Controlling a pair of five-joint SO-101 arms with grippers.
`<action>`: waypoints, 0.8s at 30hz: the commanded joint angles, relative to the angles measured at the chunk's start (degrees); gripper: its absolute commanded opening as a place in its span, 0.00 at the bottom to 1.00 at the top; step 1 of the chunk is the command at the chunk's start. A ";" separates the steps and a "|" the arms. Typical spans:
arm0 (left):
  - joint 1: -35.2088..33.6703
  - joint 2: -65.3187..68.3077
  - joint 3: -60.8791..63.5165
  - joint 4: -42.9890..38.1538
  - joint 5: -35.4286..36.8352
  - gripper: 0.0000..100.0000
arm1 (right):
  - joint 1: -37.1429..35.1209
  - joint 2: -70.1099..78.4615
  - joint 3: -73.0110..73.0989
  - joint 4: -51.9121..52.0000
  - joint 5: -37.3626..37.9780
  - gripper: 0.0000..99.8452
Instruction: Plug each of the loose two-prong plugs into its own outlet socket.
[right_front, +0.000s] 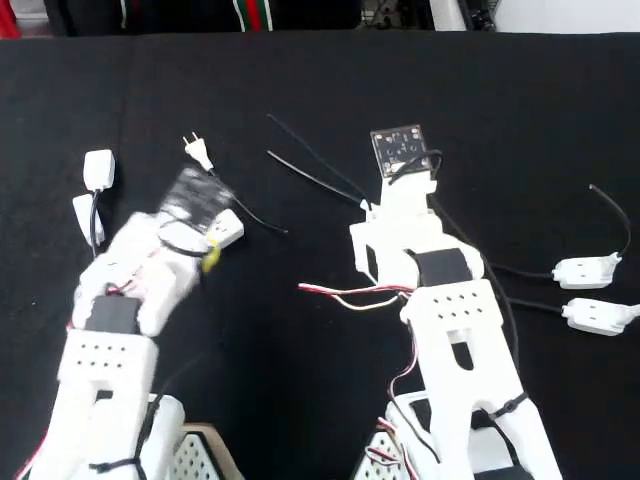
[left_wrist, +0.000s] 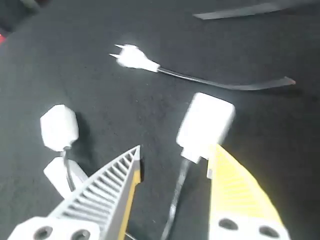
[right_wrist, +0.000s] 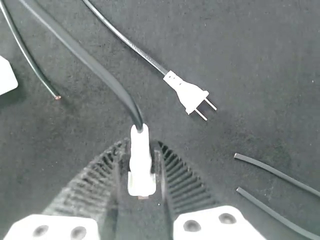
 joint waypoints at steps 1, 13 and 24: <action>-2.51 2.99 2.42 -12.84 0.97 0.22 | 0.18 -1.71 -0.31 -0.18 -0.35 0.01; -2.33 53.45 -28.00 -9.49 1.05 0.23 | 0.18 -1.71 -0.31 -0.18 -0.26 0.01; 0.22 47.65 -30.37 1.14 -3.25 0.24 | 0.18 -1.89 -0.31 -0.18 0.09 0.01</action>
